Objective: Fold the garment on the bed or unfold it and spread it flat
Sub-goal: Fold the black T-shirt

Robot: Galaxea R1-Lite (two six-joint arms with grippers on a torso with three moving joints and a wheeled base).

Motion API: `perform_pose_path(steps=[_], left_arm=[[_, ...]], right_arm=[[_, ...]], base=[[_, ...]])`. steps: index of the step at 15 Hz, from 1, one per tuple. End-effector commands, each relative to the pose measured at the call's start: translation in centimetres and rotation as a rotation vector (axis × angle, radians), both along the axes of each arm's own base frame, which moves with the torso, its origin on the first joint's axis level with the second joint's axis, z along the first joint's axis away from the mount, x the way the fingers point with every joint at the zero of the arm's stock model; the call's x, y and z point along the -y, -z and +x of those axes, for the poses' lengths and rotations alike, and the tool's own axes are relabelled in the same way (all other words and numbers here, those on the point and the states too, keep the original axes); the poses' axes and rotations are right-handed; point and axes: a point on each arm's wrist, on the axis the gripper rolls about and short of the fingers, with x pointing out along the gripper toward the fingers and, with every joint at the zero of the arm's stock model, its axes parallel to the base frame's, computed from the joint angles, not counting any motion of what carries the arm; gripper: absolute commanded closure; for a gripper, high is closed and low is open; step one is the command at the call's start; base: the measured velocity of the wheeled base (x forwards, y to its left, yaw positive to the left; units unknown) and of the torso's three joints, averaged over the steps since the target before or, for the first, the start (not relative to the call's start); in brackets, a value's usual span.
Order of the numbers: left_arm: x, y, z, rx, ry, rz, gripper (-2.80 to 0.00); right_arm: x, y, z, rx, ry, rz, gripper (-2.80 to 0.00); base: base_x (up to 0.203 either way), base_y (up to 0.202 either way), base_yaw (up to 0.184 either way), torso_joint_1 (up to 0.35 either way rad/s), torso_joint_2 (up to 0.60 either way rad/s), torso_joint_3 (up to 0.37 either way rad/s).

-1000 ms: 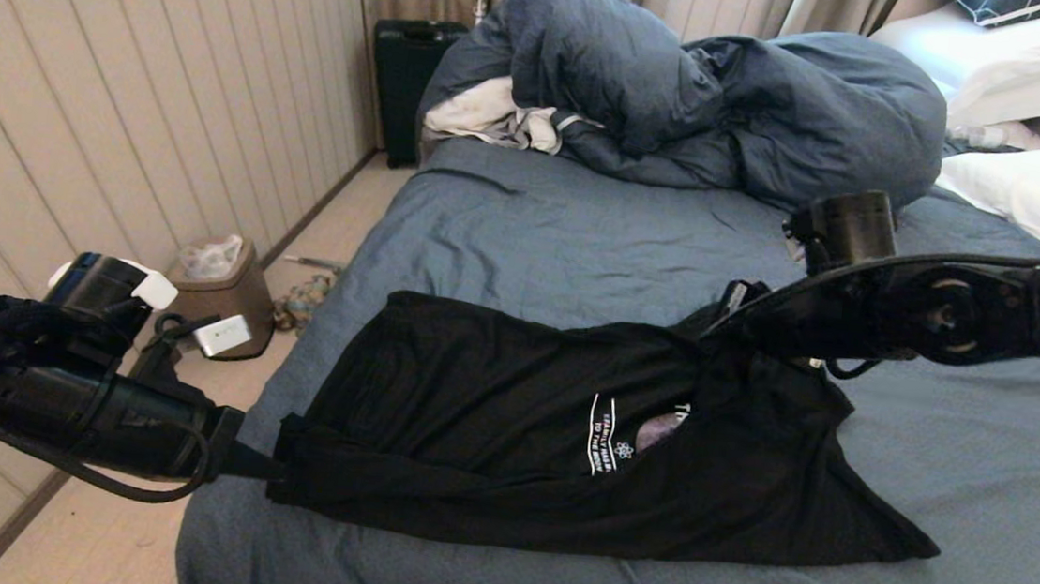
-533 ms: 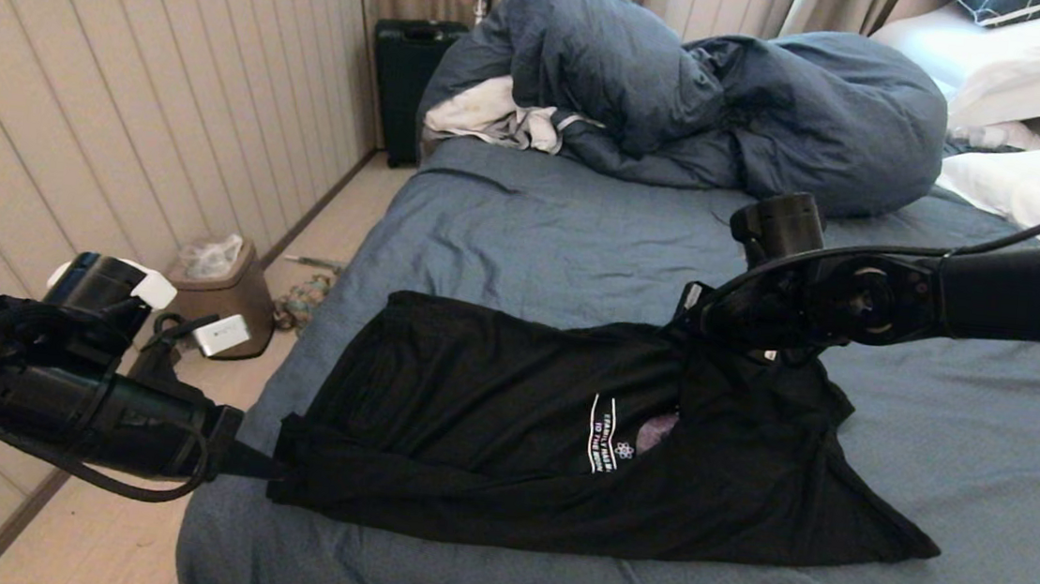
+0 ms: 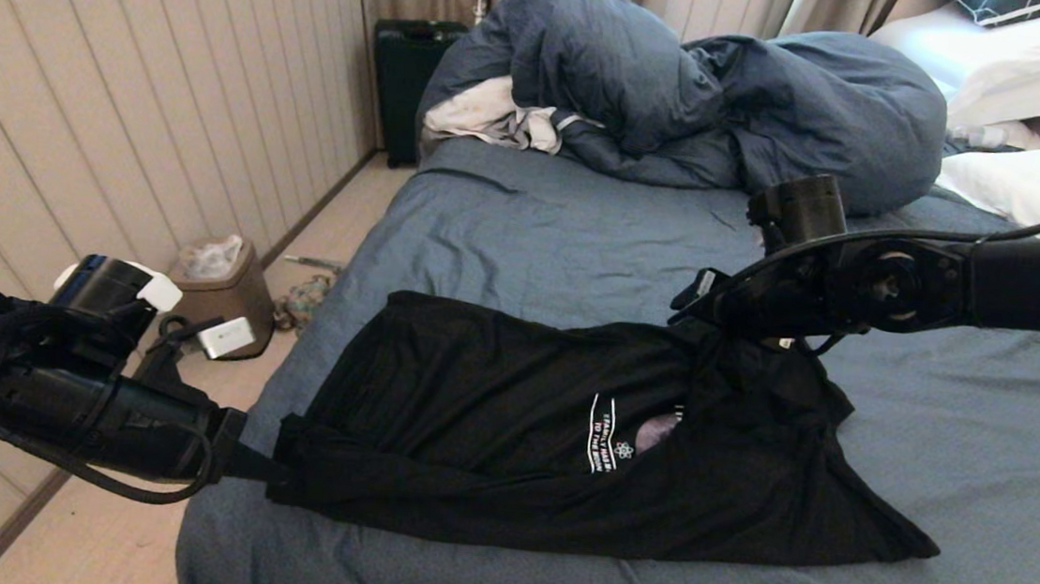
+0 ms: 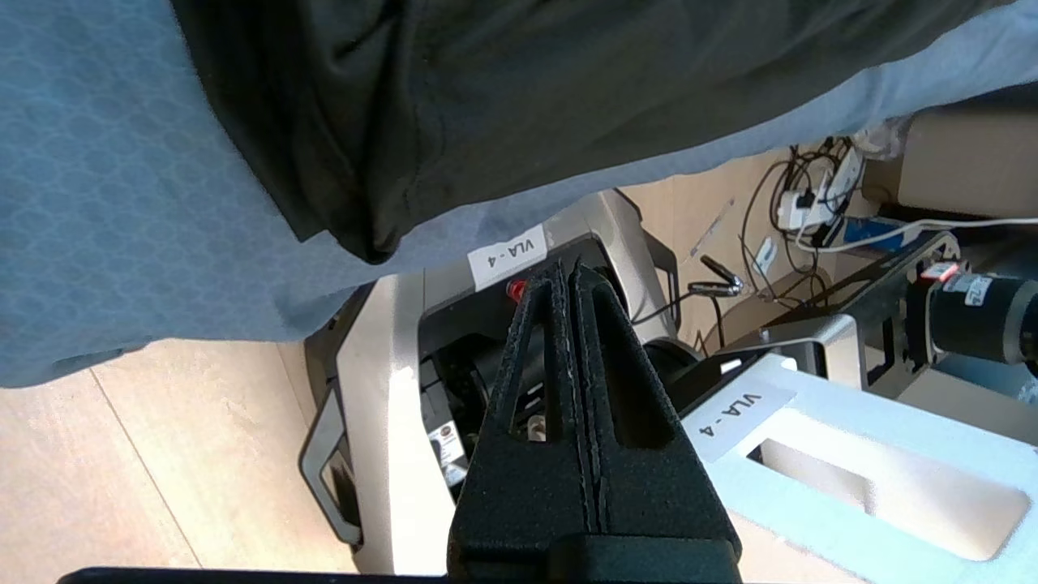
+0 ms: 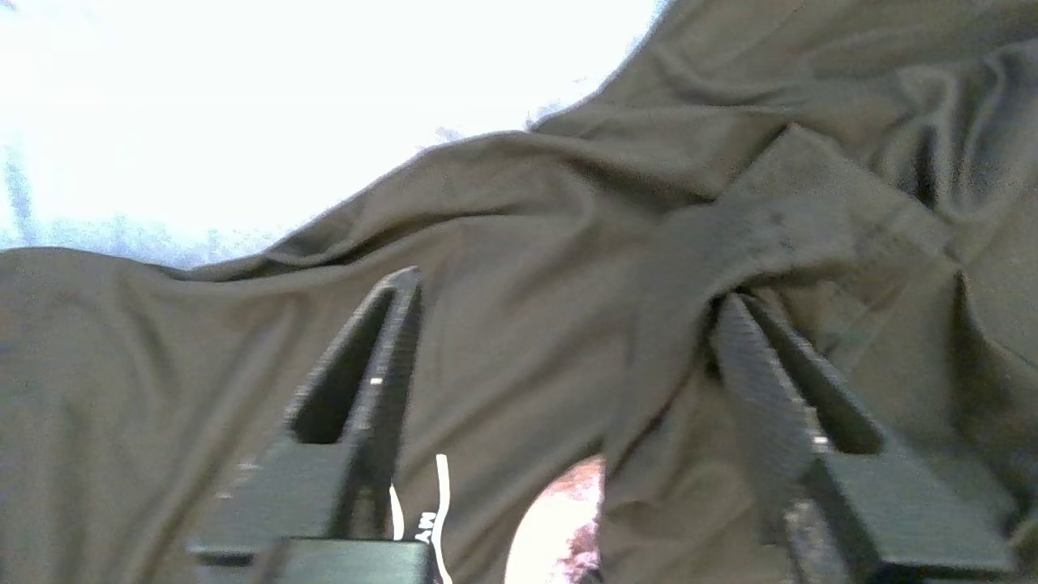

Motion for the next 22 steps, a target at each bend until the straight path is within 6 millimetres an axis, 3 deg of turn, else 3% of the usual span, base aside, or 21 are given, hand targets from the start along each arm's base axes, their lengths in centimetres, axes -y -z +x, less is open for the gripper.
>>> perform_pose_path(steps=[1,4,8,10,13,15,16,20,22], left_arm=[[0.0,0.1,0.0,-0.004,0.0,-0.003,0.0],[0.0,0.0,0.1,-0.001,0.0,-0.004,0.0],[0.0,0.0,0.1,0.001,0.0,-0.004,0.0],[0.0,0.0,0.1,0.001,0.0,-0.004,0.0],[0.0,0.0,0.1,0.001,0.0,-0.004,0.0],[0.0,0.0,0.1,0.001,0.0,-0.004,0.0],[0.0,-0.1,0.1,0.003,-0.001,-0.004,0.0],[0.0,0.0,0.0,-0.002,0.0,-0.003,0.0],[0.0,0.0,0.0,-0.001,0.0,-0.004,0.0]], right_arm=[[0.2,-0.8,-0.1,0.011,0.006,0.006,-2.8],[1.8,-2.2,0.4,0.055,0.05,0.019,-2.8],[4.1,-2.4,0.7,0.058,0.109,0.016,-2.8],[4.2,-2.8,1.2,0.074,0.11,0.015,-2.8],[3.2,-1.9,1.5,0.049,0.088,0.006,-2.8],[3.6,-1.1,1.4,0.019,0.097,-0.001,-2.8],[3.8,-0.4,1.1,-0.017,0.096,-0.014,0.0],[3.7,3.3,-0.7,-0.213,0.022,-0.13,0.0],[3.6,4.0,-0.8,-0.236,0.014,-0.138,0.0]], base=[[0.0,0.0,0.0,0.0,0.0,0.0],[0.0,0.0,0.0,0.0,0.0,0.0],[0.0,0.0,0.0,0.0,0.0,0.0],[0.0,0.0,0.0,0.0,0.0,0.0],[0.0,0.0,0.0,0.0,0.0,0.0],[0.0,0.0,0.0,0.0,0.0,0.0],[0.0,0.0,0.0,0.0,0.0,0.0],[0.0,0.0,0.0,0.0,0.0,0.0],[0.0,0.0,0.0,0.0,0.0,0.0]])
